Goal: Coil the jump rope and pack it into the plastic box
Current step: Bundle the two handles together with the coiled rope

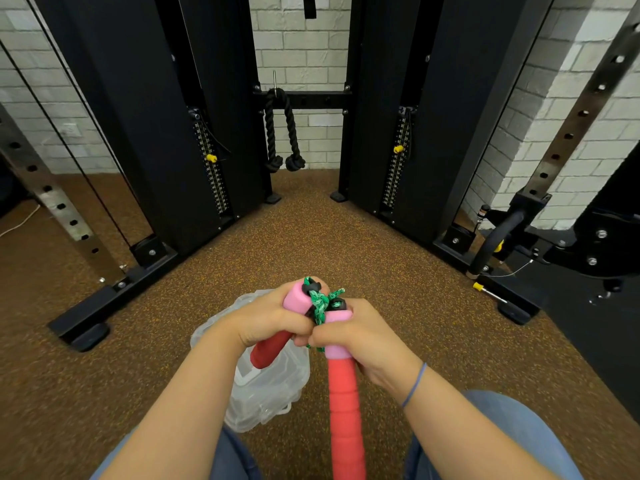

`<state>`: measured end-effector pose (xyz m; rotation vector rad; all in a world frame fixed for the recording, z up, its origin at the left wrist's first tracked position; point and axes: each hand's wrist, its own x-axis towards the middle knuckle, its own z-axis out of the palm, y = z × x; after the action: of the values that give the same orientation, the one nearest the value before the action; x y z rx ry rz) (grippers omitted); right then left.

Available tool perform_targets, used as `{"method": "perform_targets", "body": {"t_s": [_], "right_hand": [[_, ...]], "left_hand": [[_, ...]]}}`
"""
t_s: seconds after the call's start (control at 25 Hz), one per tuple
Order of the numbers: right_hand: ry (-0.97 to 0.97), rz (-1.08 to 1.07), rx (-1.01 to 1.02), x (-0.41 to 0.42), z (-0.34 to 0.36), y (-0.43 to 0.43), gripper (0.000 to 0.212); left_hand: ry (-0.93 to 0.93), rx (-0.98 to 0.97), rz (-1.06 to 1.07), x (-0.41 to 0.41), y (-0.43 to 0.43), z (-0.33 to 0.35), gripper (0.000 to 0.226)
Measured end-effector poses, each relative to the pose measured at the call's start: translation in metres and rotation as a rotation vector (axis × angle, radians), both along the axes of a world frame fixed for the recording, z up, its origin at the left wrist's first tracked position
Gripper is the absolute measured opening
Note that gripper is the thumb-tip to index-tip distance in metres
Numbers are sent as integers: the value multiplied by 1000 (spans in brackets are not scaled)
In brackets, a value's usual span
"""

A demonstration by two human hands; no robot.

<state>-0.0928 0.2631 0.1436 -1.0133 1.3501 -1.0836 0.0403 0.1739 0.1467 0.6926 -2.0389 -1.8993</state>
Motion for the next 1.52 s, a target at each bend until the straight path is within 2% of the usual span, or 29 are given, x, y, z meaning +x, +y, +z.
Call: {"method": "perform_targets", "body": {"t_s": [0.16, 0.32, 0.48, 0.68, 0.84, 0.96, 1.04, 1.16, 1.24, 1.4, 1.52], "right_hand": [[36, -196, -62, 11, -8, 0, 55], [69, -209, -122, 13, -6, 1, 58], [157, -202, -162, 11, -1, 6, 40], [251, -350, -234, 24, 2, 15, 22], [268, -401, -228, 29, 0, 16, 23], [253, -379, -153, 29, -6, 10, 35], [148, -335, -48, 20, -9, 4, 40], [-48, -230, 84, -3, -7, -2, 27], [-98, -190, 95, -10, -8, -4, 25], [65, -161, 52, -14, -14, -8, 31], [145, -129, 18, -17, -19, -11, 35]], "left_hand": [[28, 13, 18, -3, 0, 1, 42], [58, -1, -3, -2, 0, 5, 42], [62, -50, -30, 1, 2, 10, 40], [76, -67, -74, 0, 1, 13, 37], [37, -17, -27, -2, -2, 6, 38], [-39, 40, 38, -2, -6, -3, 46], [-126, 60, 94, -3, -3, -8, 46], [-173, 96, 200, -12, 12, -11, 27], [-132, 164, 266, -17, 18, -12, 23], [-90, 201, 436, -19, 15, -15, 24], [-100, 211, 468, -18, 16, -15, 23]]}}
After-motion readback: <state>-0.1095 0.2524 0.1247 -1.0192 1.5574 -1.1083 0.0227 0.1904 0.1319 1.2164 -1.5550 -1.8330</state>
